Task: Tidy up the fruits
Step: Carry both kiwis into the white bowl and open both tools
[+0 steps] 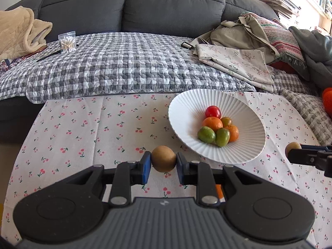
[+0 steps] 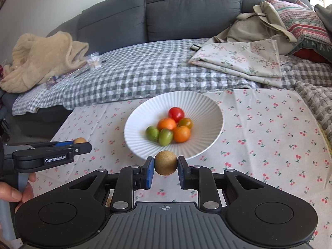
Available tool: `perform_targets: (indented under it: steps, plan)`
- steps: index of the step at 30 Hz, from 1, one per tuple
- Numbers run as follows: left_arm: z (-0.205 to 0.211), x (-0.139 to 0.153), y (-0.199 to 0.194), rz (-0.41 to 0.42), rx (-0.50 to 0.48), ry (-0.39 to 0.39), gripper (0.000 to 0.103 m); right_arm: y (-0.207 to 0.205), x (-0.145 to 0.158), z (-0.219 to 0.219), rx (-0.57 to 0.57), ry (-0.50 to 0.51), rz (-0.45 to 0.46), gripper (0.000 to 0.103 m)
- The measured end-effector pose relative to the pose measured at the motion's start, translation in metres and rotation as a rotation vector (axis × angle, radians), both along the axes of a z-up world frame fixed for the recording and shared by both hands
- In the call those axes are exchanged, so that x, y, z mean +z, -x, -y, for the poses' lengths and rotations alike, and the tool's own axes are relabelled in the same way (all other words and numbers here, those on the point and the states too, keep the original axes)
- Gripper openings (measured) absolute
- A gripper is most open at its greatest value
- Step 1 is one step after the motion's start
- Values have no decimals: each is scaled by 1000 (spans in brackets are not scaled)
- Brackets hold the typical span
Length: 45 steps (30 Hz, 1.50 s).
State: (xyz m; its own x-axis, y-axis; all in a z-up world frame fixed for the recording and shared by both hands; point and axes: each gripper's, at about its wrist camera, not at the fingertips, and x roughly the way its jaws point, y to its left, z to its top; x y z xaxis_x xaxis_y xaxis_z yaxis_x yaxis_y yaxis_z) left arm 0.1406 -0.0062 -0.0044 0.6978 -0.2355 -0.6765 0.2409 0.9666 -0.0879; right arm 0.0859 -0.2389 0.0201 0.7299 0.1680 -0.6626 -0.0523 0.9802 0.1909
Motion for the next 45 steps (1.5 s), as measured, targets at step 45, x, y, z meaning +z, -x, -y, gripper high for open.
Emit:
perform_targets:
  steps: [45]
  plan:
    - [48,-35,-78,15,-81,47,36,-68,-43,4,8,27,-24,25]
